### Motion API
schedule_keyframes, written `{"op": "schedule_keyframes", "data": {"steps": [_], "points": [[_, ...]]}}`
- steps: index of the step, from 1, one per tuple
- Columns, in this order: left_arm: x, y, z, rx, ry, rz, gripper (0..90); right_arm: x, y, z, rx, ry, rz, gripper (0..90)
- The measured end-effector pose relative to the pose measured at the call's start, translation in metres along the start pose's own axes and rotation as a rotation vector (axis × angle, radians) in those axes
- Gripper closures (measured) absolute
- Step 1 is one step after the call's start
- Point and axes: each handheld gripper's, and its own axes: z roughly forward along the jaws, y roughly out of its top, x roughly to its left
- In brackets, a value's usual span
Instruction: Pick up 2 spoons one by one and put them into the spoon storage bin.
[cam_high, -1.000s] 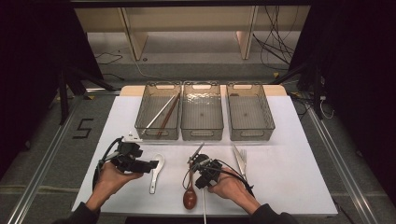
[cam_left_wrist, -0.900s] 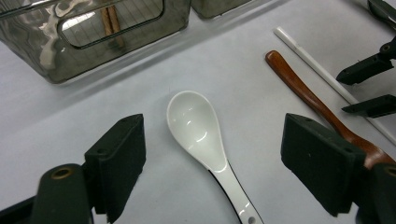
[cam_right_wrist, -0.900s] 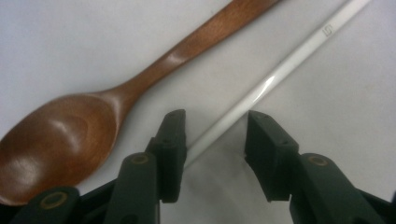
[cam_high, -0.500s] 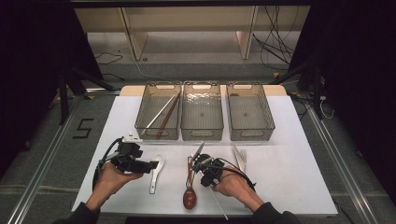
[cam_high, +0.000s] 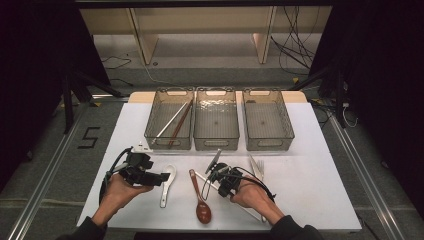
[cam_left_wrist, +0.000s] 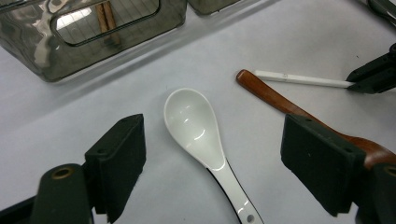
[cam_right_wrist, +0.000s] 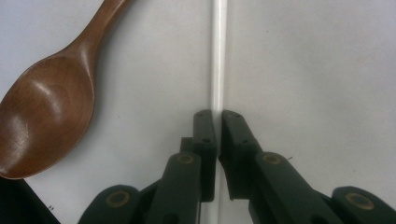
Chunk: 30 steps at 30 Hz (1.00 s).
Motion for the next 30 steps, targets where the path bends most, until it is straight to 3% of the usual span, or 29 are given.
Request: {"op": "schedule_keyframes", "data": {"steps": [6,15,21,28,30], "points": [[-0.001,0.001,0.001,-0.003,-0.019,0.018,21.6,-0.002,0.0,-0.003,-0.017,-0.006,-0.008,85.6],[-0.011,0.004,0.005,0.0,-0.06,0.077,21.7,-0.007,-0.002,-0.025,-0.08,-0.006,-0.035,85.8],[-0.021,0.01,0.01,0.005,-0.093,0.155,22.0,-0.002,-0.004,-0.04,-0.115,0.004,-0.094,85.8],[-0.041,0.017,0.021,0.061,-0.155,0.317,23.0,0.015,-0.005,-0.048,-0.129,0.022,-0.211,85.8],[-0.046,0.018,0.024,0.077,-0.168,0.346,23.3,0.018,-0.005,-0.049,-0.128,0.027,-0.237,85.7]]}}
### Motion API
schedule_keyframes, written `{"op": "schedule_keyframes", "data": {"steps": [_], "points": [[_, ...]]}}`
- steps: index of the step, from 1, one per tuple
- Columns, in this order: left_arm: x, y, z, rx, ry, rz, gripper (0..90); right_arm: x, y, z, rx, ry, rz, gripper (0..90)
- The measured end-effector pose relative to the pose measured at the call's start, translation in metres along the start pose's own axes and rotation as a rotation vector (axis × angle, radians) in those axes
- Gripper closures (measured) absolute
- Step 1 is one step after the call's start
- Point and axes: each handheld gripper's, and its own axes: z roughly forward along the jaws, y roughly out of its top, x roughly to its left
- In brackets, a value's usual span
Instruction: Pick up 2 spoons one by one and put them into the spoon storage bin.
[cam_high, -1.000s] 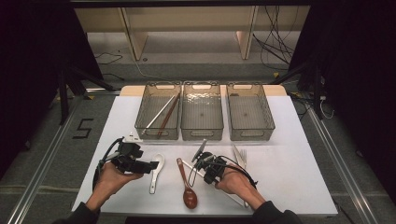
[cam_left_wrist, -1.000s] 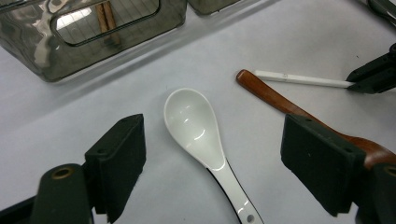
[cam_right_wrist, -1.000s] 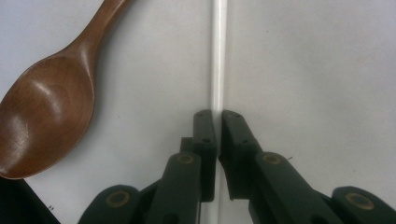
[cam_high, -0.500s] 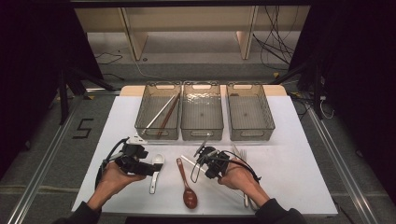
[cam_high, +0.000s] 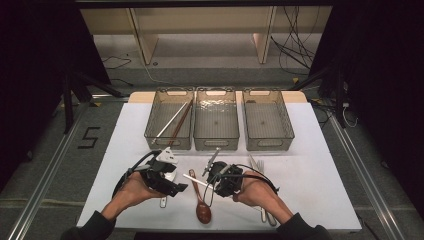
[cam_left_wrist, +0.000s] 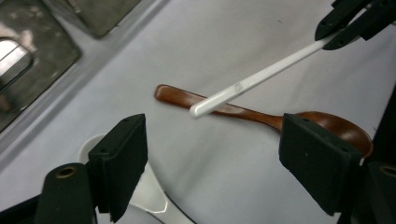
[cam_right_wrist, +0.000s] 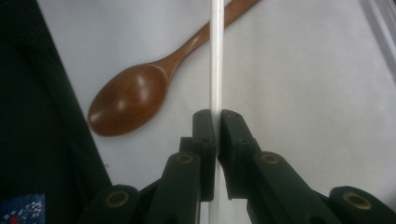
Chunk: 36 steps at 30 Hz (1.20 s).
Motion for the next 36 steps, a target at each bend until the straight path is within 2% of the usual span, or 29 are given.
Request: {"op": "schedule_keyframes", "data": {"steps": [4,9,12,14,15,20,27,29,30,35,36], "points": [[-0.004,0.005,0.005,0.038,-0.035,0.068,26.1,0.005,0.0,-0.002,-0.007,0.005,-0.04,85.7],[-0.008,0.009,0.008,0.055,-0.078,0.135,29.7,0.01,0.001,-0.005,-0.02,0.021,-0.084,85.7],[-0.011,0.01,0.012,0.074,-0.102,0.173,33.0,0.013,0.002,-0.006,-0.035,0.022,-0.091,85.7],[-0.014,0.011,0.014,0.08,-0.115,0.197,36.1,0.013,0.002,-0.007,-0.022,0.033,-0.119,85.7],[-0.015,0.011,0.014,0.084,-0.118,0.211,38.3,0.015,0.002,-0.006,-0.041,0.027,-0.108,85.7],[-0.019,0.012,0.015,0.09,-0.142,0.249,48.1,0.016,0.002,-0.008,-0.03,0.037,-0.148,85.7],[-0.021,0.014,0.015,0.101,-0.175,0.279,62.8,0.019,0.003,-0.007,-0.035,0.044,-0.154,85.7],[-0.02,0.014,0.015,0.104,-0.187,0.287,66.3,0.018,0.002,-0.007,-0.027,0.044,-0.175,85.7],[-0.021,0.014,0.016,0.109,-0.193,0.294,67.6,0.02,0.003,-0.007,-0.028,0.043,-0.162,85.7],[-0.022,0.013,0.015,0.119,-0.219,0.321,72.1,0.021,0.002,-0.007,-0.031,0.047,-0.189,85.5],[-0.022,0.013,0.015,0.119,-0.225,0.324,72.9,0.02,0.001,-0.007,-0.029,0.052,-0.208,85.5]]}}
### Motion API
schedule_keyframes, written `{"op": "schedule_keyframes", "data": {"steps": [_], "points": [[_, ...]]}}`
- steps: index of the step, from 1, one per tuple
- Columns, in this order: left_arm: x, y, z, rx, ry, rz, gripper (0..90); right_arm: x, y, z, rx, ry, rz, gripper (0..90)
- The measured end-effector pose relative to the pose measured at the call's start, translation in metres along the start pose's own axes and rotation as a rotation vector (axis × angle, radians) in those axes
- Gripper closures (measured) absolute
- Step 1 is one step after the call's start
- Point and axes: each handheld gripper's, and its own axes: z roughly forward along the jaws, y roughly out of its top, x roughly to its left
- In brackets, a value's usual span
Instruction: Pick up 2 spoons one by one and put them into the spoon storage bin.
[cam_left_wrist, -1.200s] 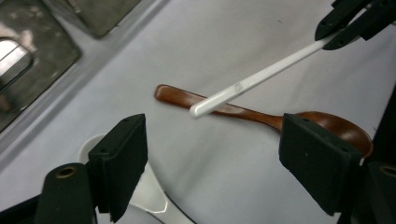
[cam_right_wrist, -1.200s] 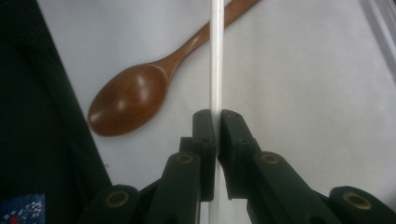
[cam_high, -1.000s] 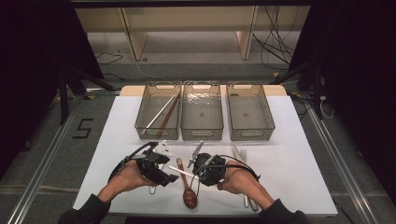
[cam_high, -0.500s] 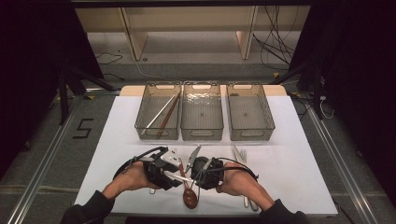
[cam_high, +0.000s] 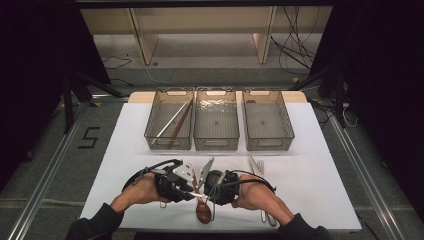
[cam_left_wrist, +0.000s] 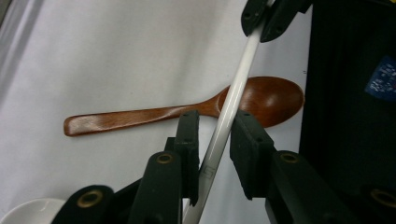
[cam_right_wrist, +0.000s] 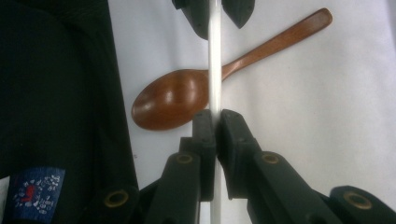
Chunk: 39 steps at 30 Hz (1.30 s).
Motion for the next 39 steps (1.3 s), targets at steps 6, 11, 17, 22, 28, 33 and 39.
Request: {"op": "schedule_keyframes", "data": {"steps": [6,11,17,22,28,33,39], "points": [[-0.005,0.001,0.0,0.018,-0.028,0.038,78.9,-0.001,-0.002,-0.001,-0.006,0.0,-0.022,83.3],[-0.007,0.003,-0.001,0.031,0.003,0.031,82.7,-0.01,-0.004,-0.007,-0.018,-0.023,0.036,84.7],[0.0,0.001,-0.009,-0.004,0.041,-0.045,82.9,-0.017,-0.009,-0.018,-0.085,-0.048,0.102,65.9],[0.006,-0.002,-0.015,-0.018,0.089,-0.095,83.0,-0.022,-0.011,-0.03,-0.182,-0.088,0.182,50.0],[0.016,-0.006,-0.026,-0.059,0.159,-0.183,83.0,-0.025,-0.016,-0.041,-0.283,-0.141,0.259,40.5],[0.026,-0.012,-0.035,-0.113,0.234,-0.261,83.0,-0.024,-0.023,-0.041,-0.334,-0.186,0.317,35.9],[0.039,-0.02,-0.044,-0.158,0.29,-0.35,83.0,-0.027,-0.035,-0.036,-0.334,-0.188,0.404,32.6]]}}
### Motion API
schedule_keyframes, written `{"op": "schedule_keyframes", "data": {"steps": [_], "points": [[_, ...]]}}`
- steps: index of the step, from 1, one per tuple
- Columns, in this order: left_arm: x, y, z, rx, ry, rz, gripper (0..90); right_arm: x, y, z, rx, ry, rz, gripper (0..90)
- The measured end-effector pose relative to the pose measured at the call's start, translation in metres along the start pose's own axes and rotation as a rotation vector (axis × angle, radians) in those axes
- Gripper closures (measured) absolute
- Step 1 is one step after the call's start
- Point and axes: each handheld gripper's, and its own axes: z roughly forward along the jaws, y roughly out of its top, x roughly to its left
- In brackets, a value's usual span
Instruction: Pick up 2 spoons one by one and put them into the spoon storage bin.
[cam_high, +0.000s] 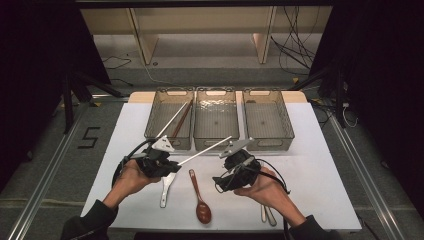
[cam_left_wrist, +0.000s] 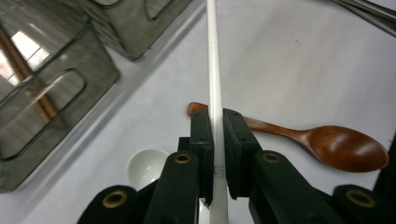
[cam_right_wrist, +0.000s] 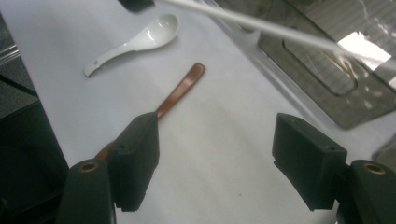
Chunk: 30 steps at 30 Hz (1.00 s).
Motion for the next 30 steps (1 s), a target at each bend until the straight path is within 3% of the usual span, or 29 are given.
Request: {"op": "schedule_keyframes", "data": {"steps": [6,20,30], "points": [[0.016,0.0,-0.004,-0.033,0.049,-0.066,83.0,-0.006,-0.011,0.004,0.019,-0.011,0.045,30.7],[0.062,0.011,-0.01,-0.093,0.135,-0.197,83.0,-0.008,-0.021,0.005,0.036,-0.012,0.053,29.6],[0.095,0.024,0.001,-0.088,0.194,-0.284,83.0,-0.009,-0.024,0.006,0.049,-0.009,0.055,29.2]]}}
